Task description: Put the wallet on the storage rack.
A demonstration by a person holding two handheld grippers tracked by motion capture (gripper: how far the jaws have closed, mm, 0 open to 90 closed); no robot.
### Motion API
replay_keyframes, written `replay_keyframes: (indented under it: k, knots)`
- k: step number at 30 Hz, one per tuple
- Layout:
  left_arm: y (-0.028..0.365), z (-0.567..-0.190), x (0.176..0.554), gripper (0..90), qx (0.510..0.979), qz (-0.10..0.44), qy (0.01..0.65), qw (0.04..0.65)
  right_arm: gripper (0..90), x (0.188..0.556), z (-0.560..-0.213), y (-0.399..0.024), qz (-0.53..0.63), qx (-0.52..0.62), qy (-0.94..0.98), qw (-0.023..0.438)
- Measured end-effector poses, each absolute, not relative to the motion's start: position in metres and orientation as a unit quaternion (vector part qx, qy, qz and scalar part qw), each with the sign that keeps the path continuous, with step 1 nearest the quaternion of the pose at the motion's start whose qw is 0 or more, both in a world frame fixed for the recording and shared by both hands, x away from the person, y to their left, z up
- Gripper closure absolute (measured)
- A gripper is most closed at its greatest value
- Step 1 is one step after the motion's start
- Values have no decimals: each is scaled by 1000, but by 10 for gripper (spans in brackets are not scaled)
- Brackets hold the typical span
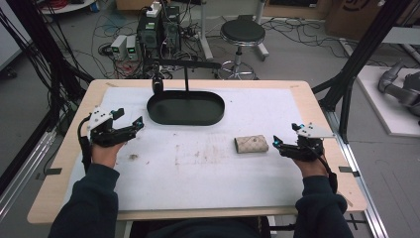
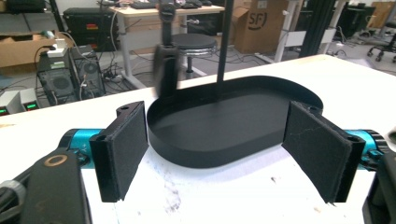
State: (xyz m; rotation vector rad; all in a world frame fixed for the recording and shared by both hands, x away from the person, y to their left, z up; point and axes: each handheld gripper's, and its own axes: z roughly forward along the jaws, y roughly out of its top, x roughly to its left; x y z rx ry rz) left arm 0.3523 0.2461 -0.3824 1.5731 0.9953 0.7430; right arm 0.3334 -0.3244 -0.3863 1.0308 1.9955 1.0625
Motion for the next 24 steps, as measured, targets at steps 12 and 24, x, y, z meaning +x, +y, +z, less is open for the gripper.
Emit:
replay_keyframes:
  k: [12,24]
  knots:
    - [252,-385,347,217,655,307,418,550,204,339,-394,-315,394,373,789,288]
    - [251,-388,344,217,661,308,422,539,204,350,-413,-293,352,305,852,242]
